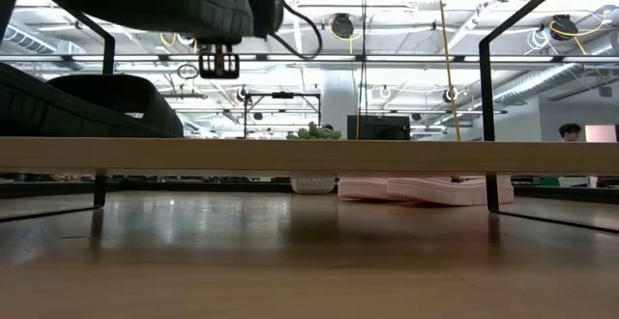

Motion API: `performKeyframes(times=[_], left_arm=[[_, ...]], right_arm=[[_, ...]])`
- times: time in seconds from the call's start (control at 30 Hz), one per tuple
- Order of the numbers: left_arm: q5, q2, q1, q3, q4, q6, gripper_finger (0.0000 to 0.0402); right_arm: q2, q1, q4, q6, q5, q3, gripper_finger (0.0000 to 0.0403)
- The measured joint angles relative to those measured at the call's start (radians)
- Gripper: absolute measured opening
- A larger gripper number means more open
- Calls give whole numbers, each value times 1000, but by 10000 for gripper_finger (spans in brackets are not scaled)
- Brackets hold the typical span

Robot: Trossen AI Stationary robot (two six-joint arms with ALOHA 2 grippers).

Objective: Pick and place slides into the shelf
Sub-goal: Put the black slipper on the shelf

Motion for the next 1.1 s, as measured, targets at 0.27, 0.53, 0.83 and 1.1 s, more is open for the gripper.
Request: performKeyframes(times=[0.27, 0.53, 0.83, 1.1], left_arm=[[-42, 26, -1, 0, 84, -6, 20], [-14, 42, -21, 34, 140, -20, 20], [26, 122, -54, 34, 167, -3, 20], [56, 175, -64, 34, 175, 19, 19]], right_arm=[[-6, -68, -1, 2, 1, 0, 223], [-6, -122, 8, 1, 1, 0, 223], [-6, -143, 38, 3, -78, 0, 223], [-6, -150, 37, 1, -78, 0, 223]])
